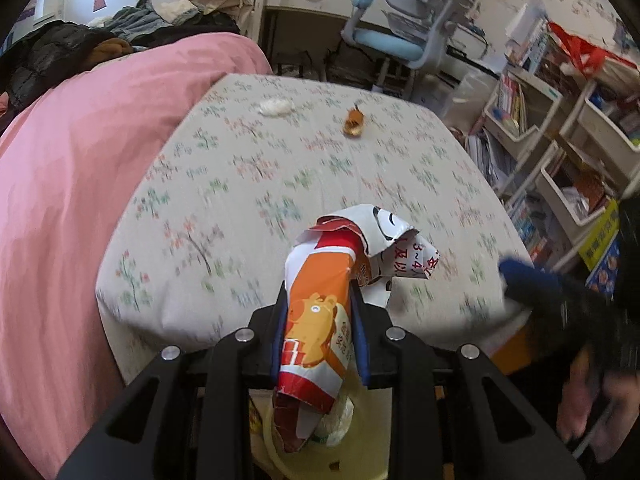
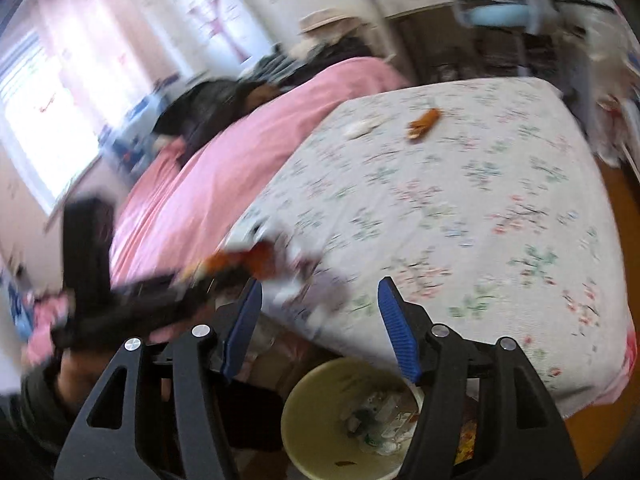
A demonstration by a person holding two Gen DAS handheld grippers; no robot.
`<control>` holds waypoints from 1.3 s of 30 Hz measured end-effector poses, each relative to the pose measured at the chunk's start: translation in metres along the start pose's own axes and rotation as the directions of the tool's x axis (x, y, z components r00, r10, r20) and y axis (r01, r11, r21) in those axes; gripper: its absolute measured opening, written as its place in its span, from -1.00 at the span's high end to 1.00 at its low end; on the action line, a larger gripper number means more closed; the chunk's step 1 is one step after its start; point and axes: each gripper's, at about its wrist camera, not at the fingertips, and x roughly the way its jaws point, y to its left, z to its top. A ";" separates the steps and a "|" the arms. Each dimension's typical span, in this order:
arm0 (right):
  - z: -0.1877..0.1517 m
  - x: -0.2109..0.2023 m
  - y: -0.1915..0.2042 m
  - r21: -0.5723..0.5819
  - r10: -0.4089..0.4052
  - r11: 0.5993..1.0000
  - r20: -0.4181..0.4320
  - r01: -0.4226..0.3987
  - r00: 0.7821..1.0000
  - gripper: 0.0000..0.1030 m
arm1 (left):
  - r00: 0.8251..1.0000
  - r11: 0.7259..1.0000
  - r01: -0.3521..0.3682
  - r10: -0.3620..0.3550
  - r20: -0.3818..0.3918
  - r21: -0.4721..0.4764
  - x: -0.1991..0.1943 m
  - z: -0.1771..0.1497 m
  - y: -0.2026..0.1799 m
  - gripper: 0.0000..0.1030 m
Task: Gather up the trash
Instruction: 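Lower the snack bag and green item into the bin and open both grippers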
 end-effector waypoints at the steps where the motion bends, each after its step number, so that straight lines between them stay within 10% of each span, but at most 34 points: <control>1: 0.000 -0.004 -0.005 0.017 -0.006 1.000 0.010 0.006 1.000 -0.12 | 1.000 1.000 0.001 -0.001 -0.010 0.006 -0.001 -0.006 -0.003 0.47; 10: -0.006 -0.009 -0.015 0.061 -0.038 0.997 0.021 0.037 0.999 -0.13 | 0.981 0.996 0.000 0.018 -0.193 0.090 0.001 -0.060 -0.029 0.17; 39: -0.011 0.011 -0.006 0.010 -0.100 0.995 -0.011 0.100 0.995 -0.22 | 0.985 0.975 -0.172 0.174 -0.003 0.138 -0.014 -0.058 -0.034 -0.44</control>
